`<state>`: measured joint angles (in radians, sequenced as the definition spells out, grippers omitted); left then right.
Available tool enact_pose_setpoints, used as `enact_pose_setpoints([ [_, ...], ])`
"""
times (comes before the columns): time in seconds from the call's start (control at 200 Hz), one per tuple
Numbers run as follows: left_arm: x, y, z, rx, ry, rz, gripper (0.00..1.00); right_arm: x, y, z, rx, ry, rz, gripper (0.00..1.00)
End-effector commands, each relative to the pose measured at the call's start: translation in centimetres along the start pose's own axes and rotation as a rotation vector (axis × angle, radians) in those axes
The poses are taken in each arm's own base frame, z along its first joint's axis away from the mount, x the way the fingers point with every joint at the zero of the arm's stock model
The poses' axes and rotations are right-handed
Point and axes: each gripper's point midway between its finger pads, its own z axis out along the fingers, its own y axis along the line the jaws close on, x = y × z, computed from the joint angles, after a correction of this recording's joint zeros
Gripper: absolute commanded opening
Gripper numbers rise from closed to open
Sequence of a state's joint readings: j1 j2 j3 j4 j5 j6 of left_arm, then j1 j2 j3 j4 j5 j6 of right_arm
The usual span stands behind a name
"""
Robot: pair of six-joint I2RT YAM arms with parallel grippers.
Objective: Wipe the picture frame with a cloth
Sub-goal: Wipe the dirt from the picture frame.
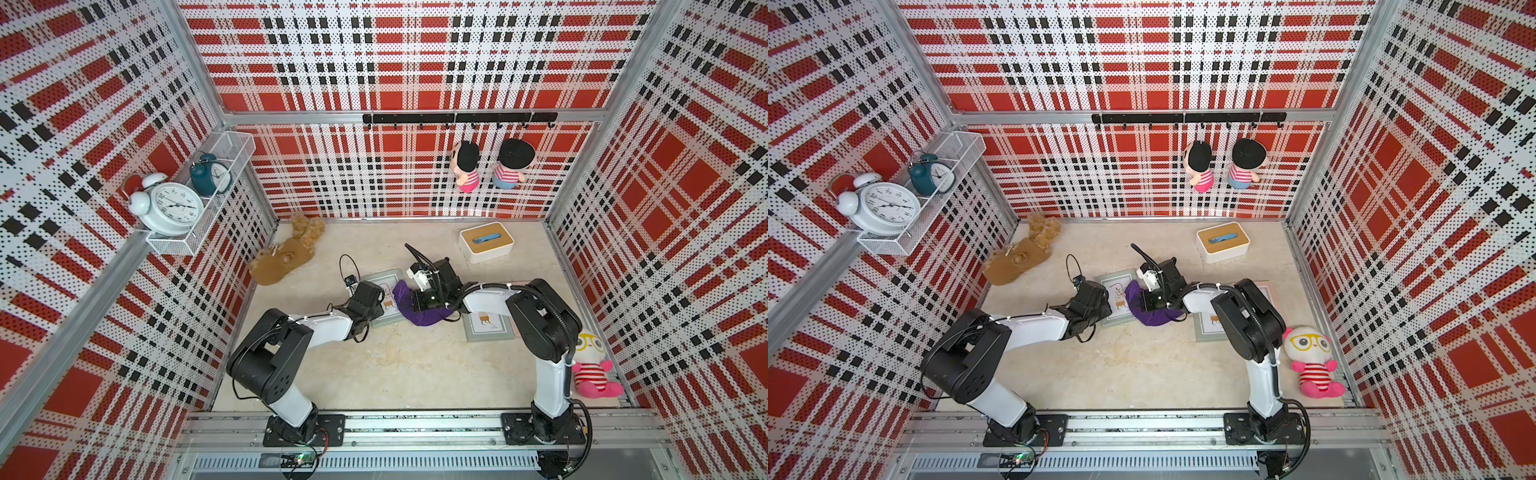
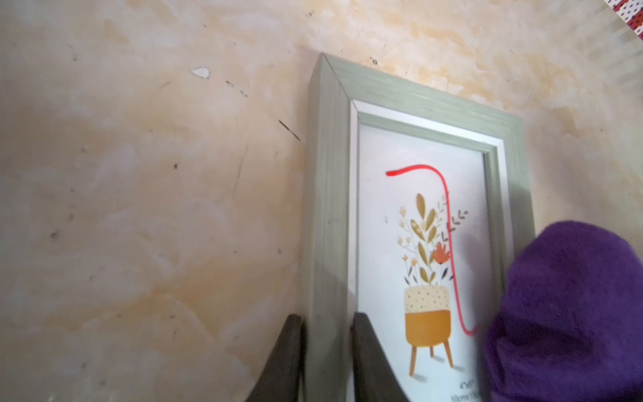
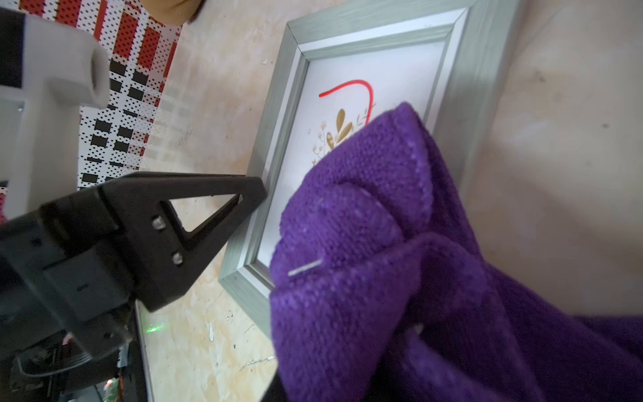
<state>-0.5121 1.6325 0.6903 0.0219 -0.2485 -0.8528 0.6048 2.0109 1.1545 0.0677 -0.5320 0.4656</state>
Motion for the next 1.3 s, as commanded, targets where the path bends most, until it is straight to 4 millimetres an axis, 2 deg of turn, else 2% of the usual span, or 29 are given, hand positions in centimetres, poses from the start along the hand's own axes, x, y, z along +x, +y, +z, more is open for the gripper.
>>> enact_pose_setpoints([
  [0.0, 6.3, 6.4, 0.7, -0.195, 0.221, 0.068, 0.18, 0.7, -6.6, 2.6, 0.181, 0.052, 0.147, 0.0],
  [0.05, 6.3, 6.4, 0.6, -0.192, 0.224, 0.076, 0.18, -2.1, -7.5, 3.1, 0.174, -0.001, 0.185, 0.0],
  [0.065, 6.4, 6.4, 0.6, -0.191, 0.226, 0.08, 0.18, -3.4, -7.4, 3.2, 0.162, -0.027, 0.198, 0.0],
  [0.105, 6.4, 6.5, 0.5, -0.193, 0.228, 0.086, 0.18, -5.2, -7.2, 3.9, 0.127, -0.053, 0.202, 0.0],
  [0.19, 6.5, 6.4, 0.5, -0.189, 0.234, 0.093, 0.18, -6.5, -6.5, 5.4, 0.098, -0.02, 0.177, 0.0],
  [0.251, 6.4, 6.4, 0.5, -0.19, 0.232, 0.089, 0.18, -5.8, -6.2, 5.6, 0.096, -0.001, 0.171, 0.0],
  [0.306, 6.4, 6.4, 0.6, -0.191, 0.232, 0.083, 0.18, -4.0, -6.3, 5.2, 0.102, 0.014, 0.181, 0.0],
  [0.396, 6.3, 6.2, 0.6, -0.194, 0.232, 0.074, 0.18, -0.7, -6.2, 3.2, 0.112, 0.031, 0.202, 0.0],
  [0.441, 6.2, 6.1, 0.6, -0.193, 0.23, 0.07, 0.18, 2.3, -6.2, 2.1, 0.115, 0.064, 0.218, 0.0],
  [0.486, 6.2, 6.1, 0.7, -0.194, 0.229, 0.068, 0.18, 4.2, -5.6, 1.0, 0.105, 0.08, 0.218, 0.0],
  [0.551, 6.1, 6.1, 0.7, -0.197, 0.228, 0.066, 0.18, 6.2, -4.8, -0.2, 0.092, 0.102, 0.217, 0.0],
  [0.606, 6.1, 6.1, 0.8, -0.196, 0.228, 0.066, 0.18, 6.9, -4.8, -0.6, 0.098, 0.109, 0.217, 0.0],
  [0.701, 6.1, 6.0, 0.8, -0.19, 0.229, 0.071, 0.18, 5.4, -5.3, -0.1, 0.129, 0.092, 0.178, 0.0],
  [0.887, 6.3, 4.5, 0.7, -0.142, 0.246, 0.126, 0.2, -3.1, -7.2, 3.6, 0.159, -0.014, 0.158, 0.0],
  [0.992, 6.3, 4.4, 0.7, -0.146, 0.244, 0.14, 0.19, -6.1, -7.2, 5.5, 0.131, -0.052, 0.195, 0.0],
  [1.047, 6.3, 4.5, 0.7, -0.151, 0.243, 0.14, 0.19, -6.1, -7.4, 5.9, 0.139, -0.051, 0.203, 0.0],
  [1.117, 6.4, 4.7, 0.7, -0.161, 0.238, 0.131, 0.19, -5.4, -7.0, 5.1, 0.14, -0.053, 0.204, 0.0],
  [1.192, 6.5, 5.2, 0.8, -0.176, 0.239, 0.103, 0.2, -3.0, -7.0, 3.9, 0.157, -0.026, 0.206, 0.0],
  [1.298, 6.8, 5.2, 0.8, -0.17, 0.237, 0.062, 0.2, 0.8, -5.9, 1.2, 0.168, 0.013, 0.186, 0.0],
])
